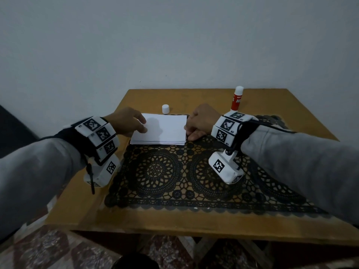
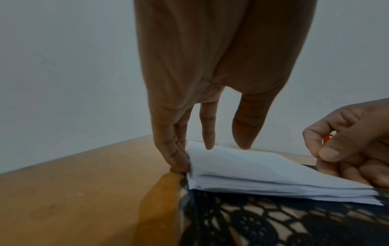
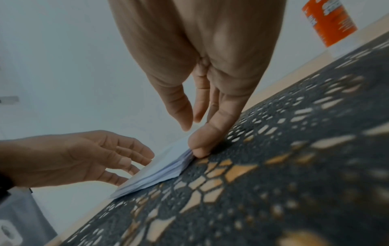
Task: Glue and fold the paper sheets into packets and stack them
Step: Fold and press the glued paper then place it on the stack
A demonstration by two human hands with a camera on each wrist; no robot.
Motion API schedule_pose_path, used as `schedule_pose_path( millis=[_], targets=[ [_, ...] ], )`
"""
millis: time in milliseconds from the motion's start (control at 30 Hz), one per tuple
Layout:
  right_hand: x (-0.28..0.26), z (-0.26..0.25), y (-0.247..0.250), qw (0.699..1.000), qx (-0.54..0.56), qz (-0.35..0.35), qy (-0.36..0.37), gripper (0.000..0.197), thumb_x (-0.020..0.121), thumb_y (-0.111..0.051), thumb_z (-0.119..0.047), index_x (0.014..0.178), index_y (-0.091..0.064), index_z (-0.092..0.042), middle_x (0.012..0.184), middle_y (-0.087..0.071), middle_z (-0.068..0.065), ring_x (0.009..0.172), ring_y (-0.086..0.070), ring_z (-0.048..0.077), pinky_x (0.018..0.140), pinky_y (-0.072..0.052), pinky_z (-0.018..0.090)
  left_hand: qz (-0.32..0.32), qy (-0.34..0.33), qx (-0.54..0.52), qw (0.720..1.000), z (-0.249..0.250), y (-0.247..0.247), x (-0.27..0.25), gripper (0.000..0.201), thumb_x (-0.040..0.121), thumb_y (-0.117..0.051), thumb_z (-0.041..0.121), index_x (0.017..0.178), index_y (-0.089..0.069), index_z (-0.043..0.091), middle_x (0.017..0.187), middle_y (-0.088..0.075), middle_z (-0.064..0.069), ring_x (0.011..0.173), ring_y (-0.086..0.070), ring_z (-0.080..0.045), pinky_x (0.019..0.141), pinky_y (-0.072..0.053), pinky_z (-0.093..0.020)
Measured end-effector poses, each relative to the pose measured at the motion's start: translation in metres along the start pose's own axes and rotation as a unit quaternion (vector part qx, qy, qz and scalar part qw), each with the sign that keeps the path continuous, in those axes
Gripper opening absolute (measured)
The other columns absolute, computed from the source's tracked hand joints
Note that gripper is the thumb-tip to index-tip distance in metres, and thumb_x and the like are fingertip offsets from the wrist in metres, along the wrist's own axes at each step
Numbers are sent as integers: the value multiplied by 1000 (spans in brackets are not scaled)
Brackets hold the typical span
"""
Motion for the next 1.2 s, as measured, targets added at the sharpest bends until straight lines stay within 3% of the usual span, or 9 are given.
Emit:
schedule_pose_path(
  millis=[367, 467, 533, 567, 700, 833, 967, 1100, 1200],
  targets=[
    [-17, 16, 7, 980, 189, -37, -54, 30, 86, -63, 2, 113, -55, 14, 107, -63, 33, 94, -67, 39, 80, -58, 46, 27, 97, -55, 993, -7, -2, 2, 19, 83, -70, 11, 80, -55, -1, 82, -55, -17, 75, -53, -26, 72, -47, -38],
    [-16, 17, 2, 975, 207, -46, -73, 33, 88, -60, 0, 119, -52, 11, 110, -62, 31, 94, -66, 39, 76, -58, 45, 17, 131, -39, 990, -8, -2, 2, 23, 84, -70, 15, 88, -58, -5, 75, -47, -8, 69, -50, -26, 66, -40, -33],
    [-16, 20, 0, 972, 212, -51, -89, 34, 89, -57, -1, 121, -51, 10, 109, -62, 29, 92, -65, 37, 75, -58, 43, -8, 142, 4, 990, -8, -5, 0, 42, 89, -65, 19, 109, -57, -16, 92, -55, -33, 61, -47, -27, 59, -37, -30],
    [-16, 22, -1, 971, 215, -49, -96, 34, 90, -57, -2, 122, -51, 9, 108, -62, 28, 89, -65, 36, 74, -58, 42, -7, 142, 15, 990, -6, -4, -2, 50, 90, -64, 21, 121, -51, -17, 73, -55, -24, 62, -50, -30, 58, -38, -30],
    [-16, 25, 0, 968, 221, -44, -107, 38, 92, -56, -5, 126, -46, 8, 102, -61, 27, 81, -64, 32, 65, -57, 38, 32, 141, 30, 989, -3, 0, -1, 55, 87, -67, 25, 128, -51, -7, 128, -55, -26, 115, -56, -37, 88, -46, -39],
    [-17, 22, -1, 965, 233, -58, -105, 40, 93, -54, -6, 129, -42, 8, 107, -59, 30, 87, -63, 35, 78, -56, 42, 40, 151, -59, 986, -7, 0, 1, 46, 84, -70, 18, 122, -54, -4, 114, -59, -19, 96, -54, -28, 91, -46, -41],
    [-17, 23, 0, 961, 249, -67, -101, 42, 94, -53, -7, 131, -41, 8, 114, -57, 31, 88, -62, 36, 85, -53, 43, 22, 156, -66, 985, -2, -3, -1, 56, 82, -72, 20, 128, -48, -2, 130, -54, -20, 115, -55, -37, 96, -45, -46],
    [-17, 28, 2, 963, 246, -55, -100, 42, 93, -54, -6, 132, -43, 6, 108, -58, 27, 84, -61, 33, 79, -54, 42, 66, 86, 32, 994, 16, 1, -10, 56, 91, -59, 11, 144, -39, 14, 143, -40, -22, 126, -44, -37, 99, -39, -36],
    [-19, 31, 13, 965, 246, -39, -81, 40, 91, -56, -5, 130, -48, 0, 108, -60, 22, 87, -62, 31, 70, -55, 39, 40, 45, -91, 994, 25, -2, -9, 51, 86, -63, 4, 135, -48, 3, 132, -53, -20, 117, -55, -35, 85, -50, -37]
  ],
)
Point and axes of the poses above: each hand's wrist, its own x-axis towards the middle knuckle, its own y-axis out of the back of the hand, z = x × y, the point moved 8 cm from there along x, towards the middle knuckle
